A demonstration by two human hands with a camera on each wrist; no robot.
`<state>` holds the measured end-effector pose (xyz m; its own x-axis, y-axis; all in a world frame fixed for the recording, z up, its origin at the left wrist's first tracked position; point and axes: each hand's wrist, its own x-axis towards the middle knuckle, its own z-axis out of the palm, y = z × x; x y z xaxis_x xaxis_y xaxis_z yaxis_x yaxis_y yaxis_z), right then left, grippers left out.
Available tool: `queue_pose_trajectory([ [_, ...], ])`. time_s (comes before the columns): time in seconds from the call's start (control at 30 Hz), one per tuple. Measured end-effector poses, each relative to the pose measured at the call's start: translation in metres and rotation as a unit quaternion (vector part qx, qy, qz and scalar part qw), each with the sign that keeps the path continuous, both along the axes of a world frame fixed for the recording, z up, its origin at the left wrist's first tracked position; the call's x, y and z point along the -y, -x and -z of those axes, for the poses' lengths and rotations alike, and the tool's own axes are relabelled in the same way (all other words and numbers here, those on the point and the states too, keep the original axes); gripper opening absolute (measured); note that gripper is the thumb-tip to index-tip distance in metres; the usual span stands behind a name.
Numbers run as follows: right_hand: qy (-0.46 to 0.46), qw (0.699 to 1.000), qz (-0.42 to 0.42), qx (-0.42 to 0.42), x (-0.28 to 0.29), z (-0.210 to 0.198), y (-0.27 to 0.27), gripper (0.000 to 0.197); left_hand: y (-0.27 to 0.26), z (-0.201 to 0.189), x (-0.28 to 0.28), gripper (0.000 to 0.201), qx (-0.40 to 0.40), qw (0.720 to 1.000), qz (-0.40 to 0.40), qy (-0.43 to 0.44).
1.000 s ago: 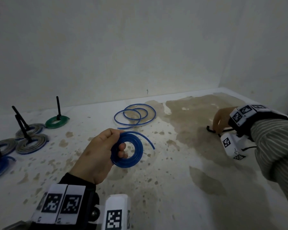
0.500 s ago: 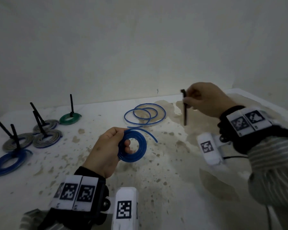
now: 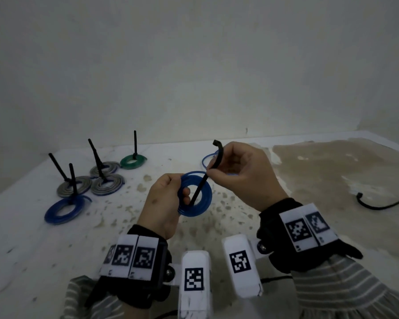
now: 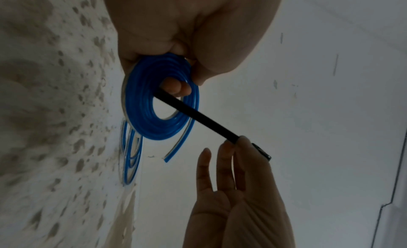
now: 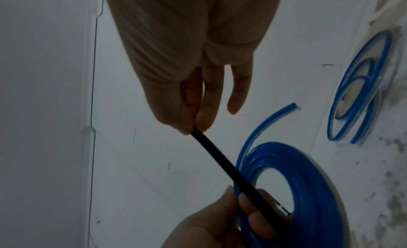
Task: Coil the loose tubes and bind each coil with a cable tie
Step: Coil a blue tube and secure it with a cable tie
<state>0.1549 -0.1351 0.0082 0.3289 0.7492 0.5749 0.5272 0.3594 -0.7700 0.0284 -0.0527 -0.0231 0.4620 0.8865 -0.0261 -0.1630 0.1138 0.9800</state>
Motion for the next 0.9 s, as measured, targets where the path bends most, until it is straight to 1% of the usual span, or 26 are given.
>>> queue_pose_trajectory([
  [0.1,-0.022,1.000,-0.003,-0.009,0.000,0.000,-0.001,0.023,0.000,0.000,-0.003,0.029,0.003,1.000,-0.010,-0.012],
  [0.17,-0.017,1.000,0.003,0.006,-0.003,0.004,-0.002,0.019,0.002,0.000,-0.004,0.028,0.006,1.000,-0.012,-0.013],
  [0.23,0.005,0.999,0.007,0.053,-0.007,0.011,-0.002,0.012,0.001,0.001,-0.002,0.028,0.014,1.000,0.004,-0.004],
  [0.27,0.016,0.996,0.012,0.085,-0.009,0.015,0.000,0.013,0.001,0.001,-0.001,0.028,0.021,1.000,0.018,0.004],
  [0.33,0.027,0.989,0.025,0.146,-0.013,0.022,0.002,0.022,-0.001,0.000,0.002,0.027,0.040,0.998,0.043,0.027],
  [0.4,0.021,0.985,0.034,0.170,-0.017,0.025,0.003,0.028,-0.002,0.000,0.002,0.027,0.051,0.996,0.054,0.044],
  [0.47,0.017,0.986,0.037,0.163,-0.018,0.026,0.001,0.029,-0.001,0.000,0.001,0.026,0.048,0.996,0.060,0.050],
  [0.57,0.022,0.986,0.026,0.163,-0.016,0.027,0.001,0.041,-0.001,0.001,0.001,0.024,0.040,0.996,0.066,0.050],
  [0.6,0.023,0.985,0.024,0.168,-0.015,0.028,0.002,0.042,-0.001,0.001,0.001,0.023,0.038,0.996,0.065,0.048],
  [0.67,0.032,0.986,0.027,0.158,-0.015,0.030,0.004,0.032,-0.001,0.001,0.002,0.022,0.035,0.997,0.058,0.039],
  [0.73,0.049,0.991,0.025,0.119,-0.015,0.030,0.006,0.021,-0.001,0.000,0.003,0.020,0.028,0.998,0.046,0.029],
  [0.77,0.062,0.994,0.020,0.092,-0.015,0.029,0.006,0.019,-0.001,-0.001,0.003,0.019,0.022,0.999,0.036,0.025],
  [0.83,0.087,0.995,0.009,0.037,-0.015,0.028,0.006,0.019,-0.001,-0.001,0.002,0.015,0.011,1.000,0.007,0.024],
  [0.9,0.107,0.994,-0.002,-0.002,-0.013,0.027,0.006,0.020,-0.001,0.000,0.002,0.018,0.002,1.000,-0.014,0.015],
])
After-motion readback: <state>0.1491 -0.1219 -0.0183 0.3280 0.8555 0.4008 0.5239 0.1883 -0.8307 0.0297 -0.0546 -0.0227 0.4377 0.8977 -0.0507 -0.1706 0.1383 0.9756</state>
